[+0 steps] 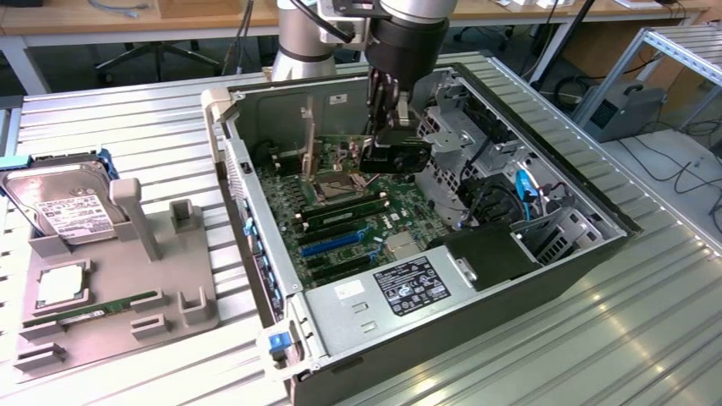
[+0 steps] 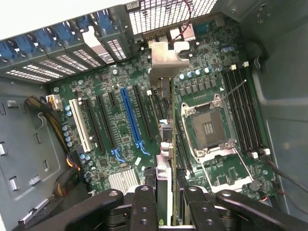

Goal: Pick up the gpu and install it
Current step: 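Insert the gpu into the slot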

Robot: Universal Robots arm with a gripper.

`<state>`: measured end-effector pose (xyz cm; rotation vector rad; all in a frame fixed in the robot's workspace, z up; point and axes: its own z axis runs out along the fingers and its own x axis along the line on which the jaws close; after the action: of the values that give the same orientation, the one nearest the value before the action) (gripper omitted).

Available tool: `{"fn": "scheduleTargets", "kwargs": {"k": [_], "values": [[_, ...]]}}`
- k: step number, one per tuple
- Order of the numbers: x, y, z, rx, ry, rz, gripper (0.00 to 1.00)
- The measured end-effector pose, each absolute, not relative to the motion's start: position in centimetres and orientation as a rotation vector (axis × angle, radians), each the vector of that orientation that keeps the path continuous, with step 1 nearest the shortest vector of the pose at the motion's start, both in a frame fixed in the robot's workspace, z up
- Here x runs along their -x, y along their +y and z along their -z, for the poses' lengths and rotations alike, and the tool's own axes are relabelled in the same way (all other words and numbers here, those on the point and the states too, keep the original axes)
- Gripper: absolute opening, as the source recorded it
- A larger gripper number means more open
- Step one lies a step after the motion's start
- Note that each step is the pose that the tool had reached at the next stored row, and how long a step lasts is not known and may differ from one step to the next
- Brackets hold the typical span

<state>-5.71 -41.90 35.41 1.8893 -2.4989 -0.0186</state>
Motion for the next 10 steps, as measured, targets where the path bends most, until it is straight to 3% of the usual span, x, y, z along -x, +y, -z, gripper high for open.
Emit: {"fn": "scheduleTargets", "kwargs": {"k": [10], "values": [[5.71, -41.90, -35.38, -1.910, -2.481, 0.016, 0.27]]}}
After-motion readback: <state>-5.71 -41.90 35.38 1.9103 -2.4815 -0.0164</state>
